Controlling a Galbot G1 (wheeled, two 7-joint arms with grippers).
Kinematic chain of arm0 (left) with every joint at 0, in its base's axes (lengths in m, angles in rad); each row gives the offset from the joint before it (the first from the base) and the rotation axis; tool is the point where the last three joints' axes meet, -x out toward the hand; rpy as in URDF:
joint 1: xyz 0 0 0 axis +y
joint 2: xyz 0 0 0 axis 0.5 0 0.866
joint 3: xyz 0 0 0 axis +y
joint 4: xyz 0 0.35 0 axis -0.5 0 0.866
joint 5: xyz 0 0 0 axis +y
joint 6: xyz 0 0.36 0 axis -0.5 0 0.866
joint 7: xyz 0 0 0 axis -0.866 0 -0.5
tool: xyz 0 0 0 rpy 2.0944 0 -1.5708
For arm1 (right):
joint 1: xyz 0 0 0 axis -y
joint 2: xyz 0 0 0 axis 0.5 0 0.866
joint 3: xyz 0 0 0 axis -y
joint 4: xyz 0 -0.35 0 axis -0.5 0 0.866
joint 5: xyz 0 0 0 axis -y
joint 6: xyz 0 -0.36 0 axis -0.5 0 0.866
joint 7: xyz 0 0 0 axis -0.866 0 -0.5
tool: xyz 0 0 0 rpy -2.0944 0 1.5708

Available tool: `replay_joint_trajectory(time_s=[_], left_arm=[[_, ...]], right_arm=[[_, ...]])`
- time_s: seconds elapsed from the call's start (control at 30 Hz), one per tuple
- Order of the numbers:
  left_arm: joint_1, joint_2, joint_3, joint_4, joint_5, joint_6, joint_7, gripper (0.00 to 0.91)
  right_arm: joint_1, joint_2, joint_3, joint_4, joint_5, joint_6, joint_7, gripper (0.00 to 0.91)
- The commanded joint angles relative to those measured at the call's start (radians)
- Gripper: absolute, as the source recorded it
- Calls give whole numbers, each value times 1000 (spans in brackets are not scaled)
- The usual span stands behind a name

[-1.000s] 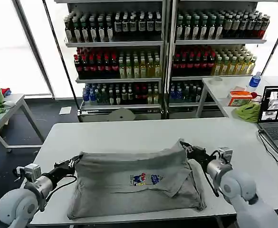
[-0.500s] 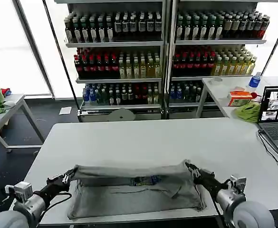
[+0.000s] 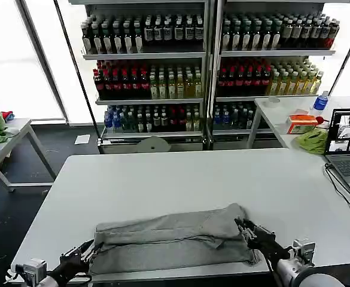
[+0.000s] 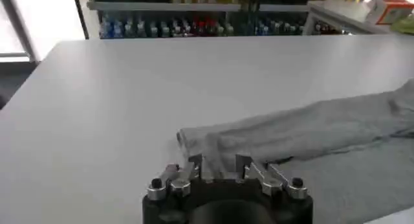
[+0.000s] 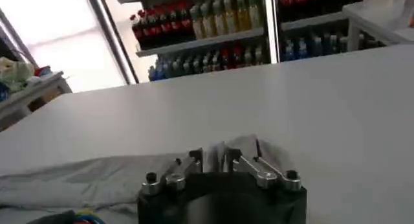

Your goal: Fold and organize the clothes.

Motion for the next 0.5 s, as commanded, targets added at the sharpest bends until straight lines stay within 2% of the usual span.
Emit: replay_joint_trajectory(time_s=[0.03, 0.07, 0.1, 0.2, 0.33, 0.37, 0.5], left_arm=[[-5, -26, -68, -33, 34, -44, -23, 907], [-19, -33, -71, -36, 29, -71, -36, 907], [-25, -43, -70, -37, 21, -94, -65, 907], [-33, -88, -46, -29, 9, -154, -118, 907], [-39, -165, 20, 10, 11, -269, -177, 907], [-43, -189, 38, 31, 12, -292, -190, 907], [-15, -219, 114, 59, 91, -409, -206, 907]], right_arm=[[-24, 5, 76, -15, -143, 286, -87, 907], [-23, 5, 83, -25, -176, 318, -107, 907], [-27, 5, 91, -47, -230, 406, -126, 907], [-44, 10, 108, -75, -256, 542, -186, 907], [-76, 31, 121, -109, -262, 635, -228, 907], [-90, 31, 125, -134, -288, 680, -240, 907], [-115, 26, 134, -152, -285, 697, -232, 907]])
